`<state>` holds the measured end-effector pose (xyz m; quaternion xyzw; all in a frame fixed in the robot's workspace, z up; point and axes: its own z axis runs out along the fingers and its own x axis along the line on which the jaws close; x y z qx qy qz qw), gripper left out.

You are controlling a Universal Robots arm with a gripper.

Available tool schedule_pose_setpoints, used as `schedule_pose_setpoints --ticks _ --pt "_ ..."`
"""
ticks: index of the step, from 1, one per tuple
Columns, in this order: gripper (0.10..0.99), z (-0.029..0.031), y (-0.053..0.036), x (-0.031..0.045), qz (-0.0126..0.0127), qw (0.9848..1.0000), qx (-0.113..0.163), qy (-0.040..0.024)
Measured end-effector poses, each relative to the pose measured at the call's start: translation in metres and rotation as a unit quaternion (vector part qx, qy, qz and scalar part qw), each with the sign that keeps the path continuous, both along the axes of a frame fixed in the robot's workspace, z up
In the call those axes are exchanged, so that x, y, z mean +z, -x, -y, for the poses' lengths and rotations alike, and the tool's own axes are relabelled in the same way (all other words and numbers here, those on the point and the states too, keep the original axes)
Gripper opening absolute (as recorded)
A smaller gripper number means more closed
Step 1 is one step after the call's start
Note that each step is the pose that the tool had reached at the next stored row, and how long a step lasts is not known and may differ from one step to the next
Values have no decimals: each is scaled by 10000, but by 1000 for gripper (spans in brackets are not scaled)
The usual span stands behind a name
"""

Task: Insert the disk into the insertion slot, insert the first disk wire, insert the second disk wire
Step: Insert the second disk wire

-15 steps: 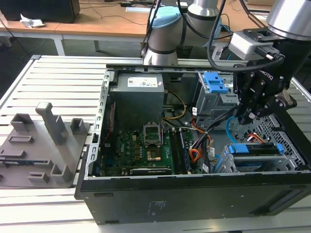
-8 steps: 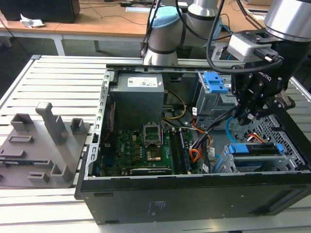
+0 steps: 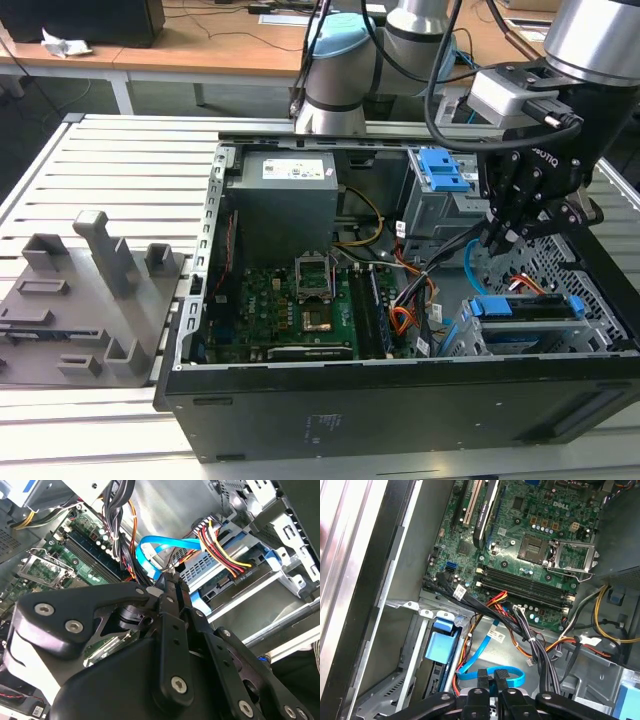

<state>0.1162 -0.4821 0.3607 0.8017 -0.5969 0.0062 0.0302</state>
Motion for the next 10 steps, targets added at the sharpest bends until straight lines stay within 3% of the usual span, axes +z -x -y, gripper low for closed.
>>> schedule_pose_setpoints --ticks 3,8,10 --pt "165 0 -5 0 0 10000 0 0" --pt "165 1 -163 -11 -24 10000 0 0" --pt "165 36 -182 -22 -30 10000 -1 1"
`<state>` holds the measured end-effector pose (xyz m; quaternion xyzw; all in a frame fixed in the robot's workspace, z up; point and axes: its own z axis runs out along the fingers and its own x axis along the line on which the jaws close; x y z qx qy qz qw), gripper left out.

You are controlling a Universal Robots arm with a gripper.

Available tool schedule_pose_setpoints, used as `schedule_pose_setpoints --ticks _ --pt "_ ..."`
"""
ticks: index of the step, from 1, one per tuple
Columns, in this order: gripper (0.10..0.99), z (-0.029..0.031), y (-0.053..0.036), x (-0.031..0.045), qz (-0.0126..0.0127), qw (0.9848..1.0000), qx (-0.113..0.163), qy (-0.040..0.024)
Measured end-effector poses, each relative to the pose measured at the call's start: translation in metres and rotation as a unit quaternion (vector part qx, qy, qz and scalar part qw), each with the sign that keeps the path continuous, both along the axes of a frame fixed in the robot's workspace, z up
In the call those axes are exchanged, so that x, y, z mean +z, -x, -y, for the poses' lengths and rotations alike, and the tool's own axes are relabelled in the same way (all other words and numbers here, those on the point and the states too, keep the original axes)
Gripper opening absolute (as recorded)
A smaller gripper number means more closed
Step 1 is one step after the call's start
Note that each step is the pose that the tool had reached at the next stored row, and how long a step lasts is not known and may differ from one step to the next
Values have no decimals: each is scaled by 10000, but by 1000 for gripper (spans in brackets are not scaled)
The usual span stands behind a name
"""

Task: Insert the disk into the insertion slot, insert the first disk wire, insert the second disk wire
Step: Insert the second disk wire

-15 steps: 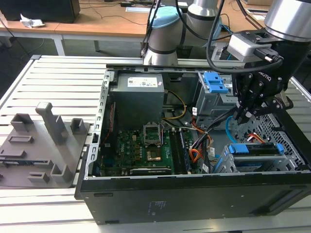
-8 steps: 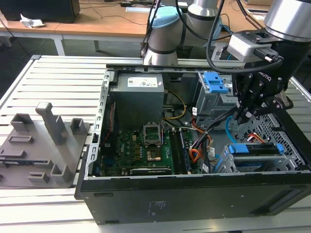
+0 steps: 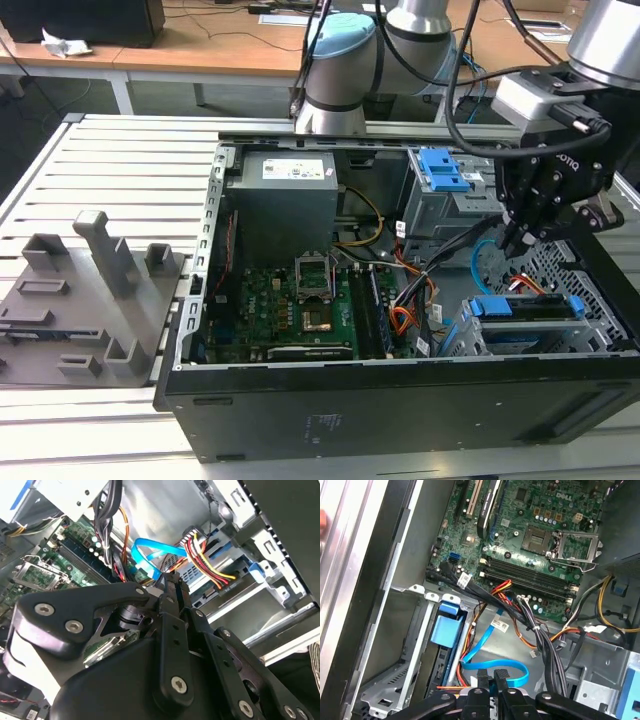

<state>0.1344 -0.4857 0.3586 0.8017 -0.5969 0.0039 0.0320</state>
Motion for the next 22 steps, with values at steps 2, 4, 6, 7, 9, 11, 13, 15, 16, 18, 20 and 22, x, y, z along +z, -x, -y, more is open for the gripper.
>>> schedule_pose_setpoints --ticks 2,4,6,7,9,11,13,15,16,18,20,22 --pt "165 48 -2 -7 -1 10000 -3 0" --pt "165 105 -4 -15 -2 10000 -7 0" --pt "165 158 -6 -28 -3 10000 -12 0" --pt "165 201 -7 -45 -3 10000 -16 0" --pt "165 238 -9 -67 -3 10000 -21 -1" --pt "165 272 -9 -86 -3 10000 -25 -1" --pt "165 308 -10 -97 -3 10000 -29 -1" --pt "165 334 -10 -105 -3 10000 -33 -1" --pt "165 340 -10 -108 -3 10000 -36 -1" --pt "165 340 -10 -107 -3 10000 -36 -1" --pt "165 341 -10 -107 -3 10000 -38 -1" --pt "165 341 -9 -108 -4 10000 -99 -1"
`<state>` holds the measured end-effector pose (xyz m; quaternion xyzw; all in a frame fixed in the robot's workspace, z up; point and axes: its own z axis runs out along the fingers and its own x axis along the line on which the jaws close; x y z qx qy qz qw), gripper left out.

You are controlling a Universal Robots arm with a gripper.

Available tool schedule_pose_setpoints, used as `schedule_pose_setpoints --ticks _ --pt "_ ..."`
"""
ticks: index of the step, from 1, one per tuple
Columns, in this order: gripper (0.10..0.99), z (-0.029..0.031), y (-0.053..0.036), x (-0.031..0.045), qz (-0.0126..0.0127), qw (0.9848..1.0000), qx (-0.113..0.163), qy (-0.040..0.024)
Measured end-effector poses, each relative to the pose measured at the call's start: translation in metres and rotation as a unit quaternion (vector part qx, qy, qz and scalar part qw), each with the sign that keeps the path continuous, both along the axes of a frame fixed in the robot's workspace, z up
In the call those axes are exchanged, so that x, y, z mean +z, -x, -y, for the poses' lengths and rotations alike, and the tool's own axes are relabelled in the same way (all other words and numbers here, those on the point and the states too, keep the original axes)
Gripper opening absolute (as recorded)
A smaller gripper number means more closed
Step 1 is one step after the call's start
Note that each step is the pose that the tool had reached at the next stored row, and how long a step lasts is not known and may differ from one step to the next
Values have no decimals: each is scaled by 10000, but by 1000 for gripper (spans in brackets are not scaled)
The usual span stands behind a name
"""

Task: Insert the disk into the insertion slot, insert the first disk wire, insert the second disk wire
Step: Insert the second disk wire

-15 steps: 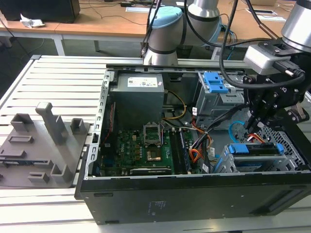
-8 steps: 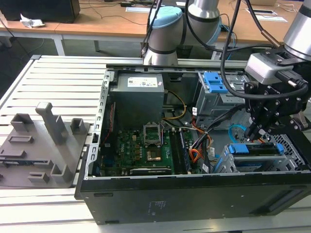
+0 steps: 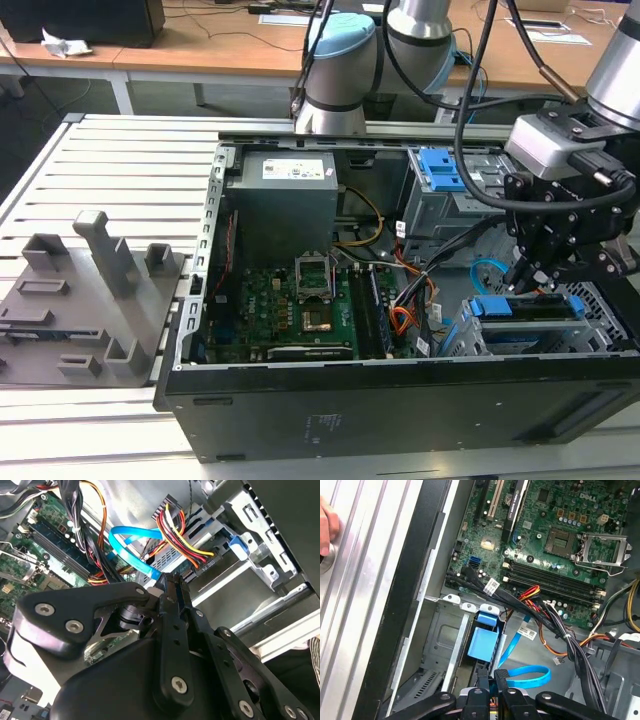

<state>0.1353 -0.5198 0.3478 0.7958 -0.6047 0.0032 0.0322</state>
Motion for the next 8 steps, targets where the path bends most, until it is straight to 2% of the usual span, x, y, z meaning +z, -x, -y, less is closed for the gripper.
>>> schedule_pose_setpoints --ticks 3,5,8 --pt "165 0 -1 -3 0 9995 -328 0" --pt "165 0 -1 -6 0 9982 -598 0" --pt "165 0 -1 -10 0 9965 -839 0"
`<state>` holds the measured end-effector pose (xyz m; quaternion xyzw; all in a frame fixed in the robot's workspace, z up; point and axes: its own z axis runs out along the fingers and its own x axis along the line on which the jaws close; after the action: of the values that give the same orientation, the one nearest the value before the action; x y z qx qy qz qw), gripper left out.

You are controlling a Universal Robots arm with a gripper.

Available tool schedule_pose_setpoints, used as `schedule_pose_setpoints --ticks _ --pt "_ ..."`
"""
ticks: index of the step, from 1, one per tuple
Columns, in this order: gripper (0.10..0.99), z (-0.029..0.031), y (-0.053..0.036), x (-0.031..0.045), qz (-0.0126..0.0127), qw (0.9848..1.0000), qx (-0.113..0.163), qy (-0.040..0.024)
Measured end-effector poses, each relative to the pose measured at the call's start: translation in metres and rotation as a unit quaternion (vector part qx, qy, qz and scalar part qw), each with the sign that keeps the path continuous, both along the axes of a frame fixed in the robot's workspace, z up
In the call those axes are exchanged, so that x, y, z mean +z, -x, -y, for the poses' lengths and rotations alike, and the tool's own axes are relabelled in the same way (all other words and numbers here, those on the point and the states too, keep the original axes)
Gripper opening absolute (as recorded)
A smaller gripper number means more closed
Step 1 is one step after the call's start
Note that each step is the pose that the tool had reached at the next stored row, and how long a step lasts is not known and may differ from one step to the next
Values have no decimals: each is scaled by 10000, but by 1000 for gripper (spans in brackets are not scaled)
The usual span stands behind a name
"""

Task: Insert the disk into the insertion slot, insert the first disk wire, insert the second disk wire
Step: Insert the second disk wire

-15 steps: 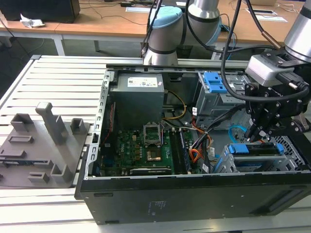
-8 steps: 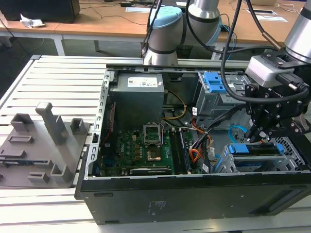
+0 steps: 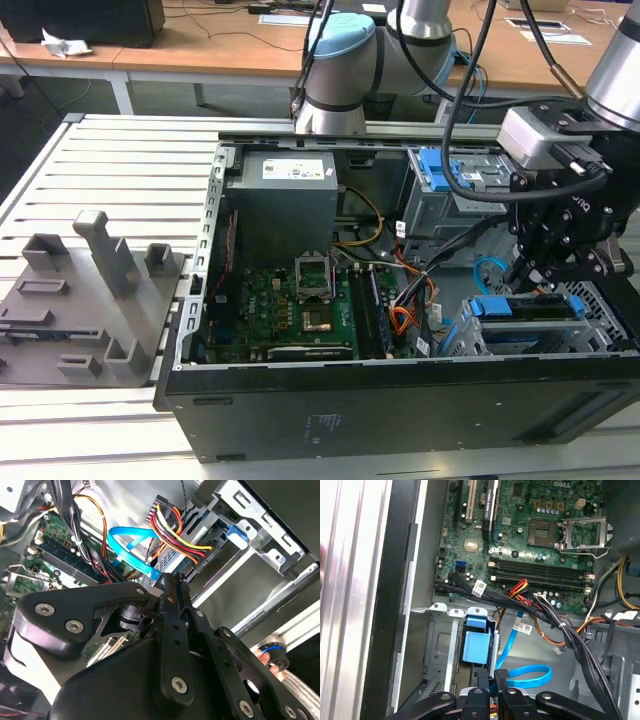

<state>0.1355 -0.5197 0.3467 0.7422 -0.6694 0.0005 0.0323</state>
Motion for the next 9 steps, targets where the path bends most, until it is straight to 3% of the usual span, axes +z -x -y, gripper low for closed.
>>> schedule_pose_setpoints --ticks 4,9 --pt "165 0 -3 -4 0 9993 -369 1" --pt "165 16 -76 -7 -5 9991 -415 0"
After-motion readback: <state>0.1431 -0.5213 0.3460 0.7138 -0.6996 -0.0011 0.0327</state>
